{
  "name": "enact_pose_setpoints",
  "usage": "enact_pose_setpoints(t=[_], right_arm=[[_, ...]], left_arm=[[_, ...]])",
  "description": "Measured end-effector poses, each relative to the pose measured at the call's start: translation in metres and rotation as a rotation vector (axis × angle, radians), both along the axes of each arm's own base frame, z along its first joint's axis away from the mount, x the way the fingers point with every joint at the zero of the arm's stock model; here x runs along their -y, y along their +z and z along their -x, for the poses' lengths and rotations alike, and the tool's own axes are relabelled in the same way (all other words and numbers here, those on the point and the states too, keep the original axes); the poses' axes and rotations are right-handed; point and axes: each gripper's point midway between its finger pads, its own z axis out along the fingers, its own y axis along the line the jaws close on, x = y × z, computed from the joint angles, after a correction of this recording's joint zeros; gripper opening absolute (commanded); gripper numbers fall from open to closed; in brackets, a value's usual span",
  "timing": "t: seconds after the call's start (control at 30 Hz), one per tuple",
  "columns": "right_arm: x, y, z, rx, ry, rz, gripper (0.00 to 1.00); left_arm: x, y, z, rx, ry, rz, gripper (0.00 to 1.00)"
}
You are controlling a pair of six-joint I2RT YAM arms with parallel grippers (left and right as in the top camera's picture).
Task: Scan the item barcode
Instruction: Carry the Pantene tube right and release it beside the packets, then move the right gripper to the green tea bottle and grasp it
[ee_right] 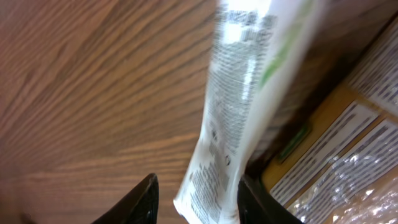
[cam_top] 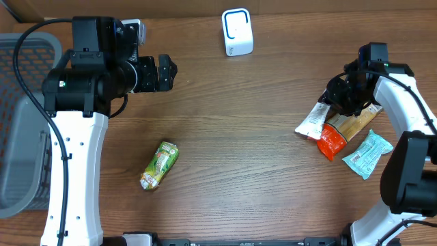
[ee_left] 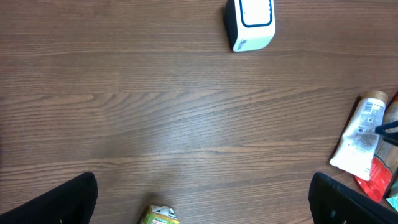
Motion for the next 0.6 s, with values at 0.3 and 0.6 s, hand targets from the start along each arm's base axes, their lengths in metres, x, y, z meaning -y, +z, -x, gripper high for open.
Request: enact_pose_setpoints(t=[0.3,0.6], right_arm=[[-0.028,0.046,0.010,0.026,0.108,-0.119,0.66],[-0.160,0.110,0.035,0.215,0.466,-0.262,0.96]], left_arm=[[0.000,0.000,0.000,0.000,0.000,0.001,1.00],[0.000,0.000,0.000,0.000,0.001,0.000,1.00]])
